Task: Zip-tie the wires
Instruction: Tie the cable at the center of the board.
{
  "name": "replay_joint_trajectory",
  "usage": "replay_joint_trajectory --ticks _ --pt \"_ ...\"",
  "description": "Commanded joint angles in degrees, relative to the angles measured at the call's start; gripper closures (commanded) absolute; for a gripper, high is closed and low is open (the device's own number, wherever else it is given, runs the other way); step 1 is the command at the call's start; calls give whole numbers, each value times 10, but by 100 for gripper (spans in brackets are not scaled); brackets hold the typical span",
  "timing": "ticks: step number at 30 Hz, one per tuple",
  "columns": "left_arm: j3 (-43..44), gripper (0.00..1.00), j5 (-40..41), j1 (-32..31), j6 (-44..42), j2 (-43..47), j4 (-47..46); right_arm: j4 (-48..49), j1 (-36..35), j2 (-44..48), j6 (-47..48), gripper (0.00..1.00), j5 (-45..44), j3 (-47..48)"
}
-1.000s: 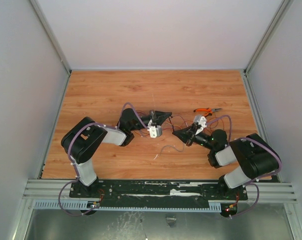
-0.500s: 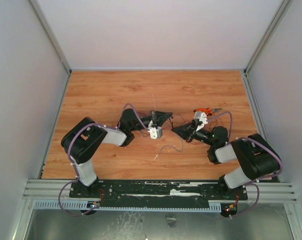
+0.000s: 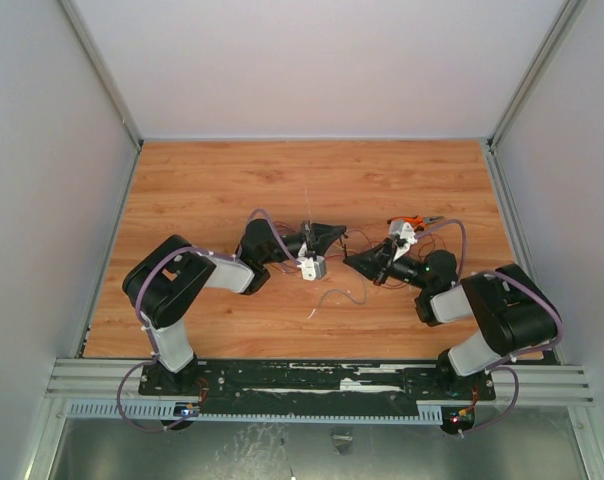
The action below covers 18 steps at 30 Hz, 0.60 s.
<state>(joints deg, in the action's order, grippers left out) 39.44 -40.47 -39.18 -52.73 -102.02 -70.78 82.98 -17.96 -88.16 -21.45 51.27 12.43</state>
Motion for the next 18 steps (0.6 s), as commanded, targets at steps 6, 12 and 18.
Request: replay_joint_trajectory --ticks 6,12,18 --pt "-3 100 40 -9 19 -11 -108 121 21 48 -12 100 7 -7" --pt "-10 100 54 -15 24 -19 -137 112 27 51 -16 100 19 -2" --pt "-13 100 66 -20 21 -24 -153 97 27 51 -19 100 37 10"
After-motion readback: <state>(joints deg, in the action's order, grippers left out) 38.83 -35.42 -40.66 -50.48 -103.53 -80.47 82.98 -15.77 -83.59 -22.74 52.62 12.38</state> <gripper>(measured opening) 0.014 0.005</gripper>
